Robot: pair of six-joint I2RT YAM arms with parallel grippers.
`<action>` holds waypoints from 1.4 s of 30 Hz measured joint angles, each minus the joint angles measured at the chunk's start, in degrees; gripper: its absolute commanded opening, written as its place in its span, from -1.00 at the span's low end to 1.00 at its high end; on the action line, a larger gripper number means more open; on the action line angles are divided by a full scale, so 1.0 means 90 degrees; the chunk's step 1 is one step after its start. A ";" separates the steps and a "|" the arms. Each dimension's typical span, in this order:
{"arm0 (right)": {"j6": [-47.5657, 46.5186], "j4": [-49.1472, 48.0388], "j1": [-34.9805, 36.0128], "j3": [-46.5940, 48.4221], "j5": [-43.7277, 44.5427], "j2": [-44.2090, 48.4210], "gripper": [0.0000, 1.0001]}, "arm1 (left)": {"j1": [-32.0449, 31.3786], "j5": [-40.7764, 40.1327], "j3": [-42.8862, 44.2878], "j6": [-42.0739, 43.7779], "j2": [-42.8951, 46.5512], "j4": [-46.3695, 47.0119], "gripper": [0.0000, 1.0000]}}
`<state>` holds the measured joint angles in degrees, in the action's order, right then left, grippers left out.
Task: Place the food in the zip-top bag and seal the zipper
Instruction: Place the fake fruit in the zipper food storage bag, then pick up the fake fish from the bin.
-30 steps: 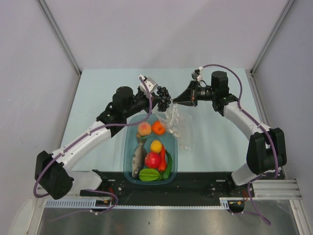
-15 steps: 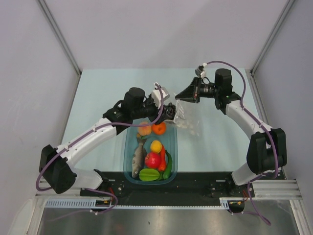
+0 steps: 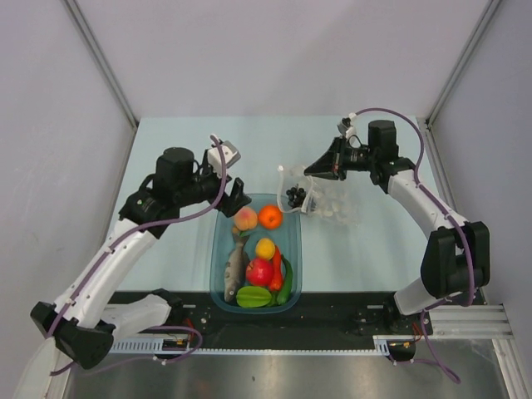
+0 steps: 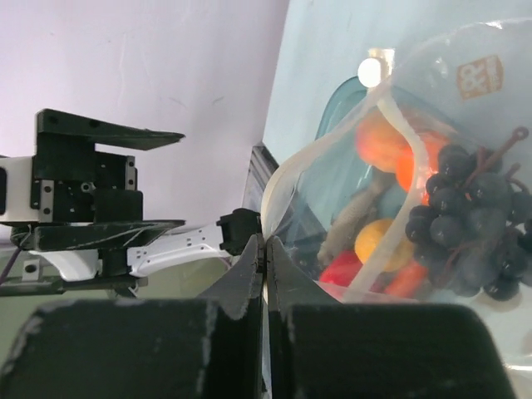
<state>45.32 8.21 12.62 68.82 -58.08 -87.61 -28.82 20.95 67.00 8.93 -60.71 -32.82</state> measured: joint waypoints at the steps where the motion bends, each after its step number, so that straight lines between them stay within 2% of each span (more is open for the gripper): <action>1: -0.0068 0.0095 -0.0012 0.0000 0.0066 0.0029 -1.00 | 0.0029 -0.0066 -0.0029 -0.0095 -0.0010 -0.0143 0.60; 8: -0.0831 0.0843 -0.0010 0.0002 0.0568 0.0180 -1.00 | 0.0053 -0.0335 -0.0622 -0.0971 -0.0889 -0.0797 0.37; 16: -0.1593 0.1627 -0.0010 0.0024 0.1025 0.0226 -1.00 | 0.0051 -0.0379 -0.1200 -0.1904 -0.2091 -0.1229 0.38; 22: -0.1780 0.1741 -0.0010 0.0024 0.1149 0.0243 -1.00 | -0.0168 -0.1098 -0.1175 -0.2477 -0.2691 -0.1377 0.43; 27: -0.1817 0.1741 0.0017 0.0024 0.1195 0.0243 -1.00 | -0.0563 -0.1739 -0.0954 -0.2807 -0.3225 -0.1494 0.32; 33: -0.1834 0.1736 0.0044 0.0024 0.1209 0.0240 -1.00 | -0.0605 -0.1936 -0.0644 -0.2992 -0.3980 -0.1586 0.17; 36: -0.1834 0.1734 0.0044 0.0024 0.1212 0.0238 -1.00 | -0.0607 -0.1926 -0.0617 -0.3007 -0.4265 -0.1600 0.05; 38: -0.1834 0.1732 0.0041 0.0024 0.1217 0.0228 -1.00 | -0.0607 -0.1865 -0.0566 -0.3011 -0.4386 -0.1644 -0.11; 39: -0.1834 0.1732 0.0044 0.0024 0.1219 0.0223 -1.00 | -0.0605 -0.1838 -0.0542 -0.3016 -0.4405 -0.1654 -0.21; 40: -0.1834 0.1729 0.0044 0.0027 0.1226 0.0219 -1.00 | -0.0600 -0.1804 -0.0527 -0.3024 -0.4430 -0.1659 -0.44; 42: -0.1834 0.1727 0.0044 0.0029 0.1234 0.0206 -1.00 | -0.0600 -0.1787 -0.0500 -0.3041 -0.4483 -0.1661 -0.71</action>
<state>28.82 23.75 13.02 69.08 -46.98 -85.76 -34.22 4.86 62.50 -18.44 -101.06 -47.77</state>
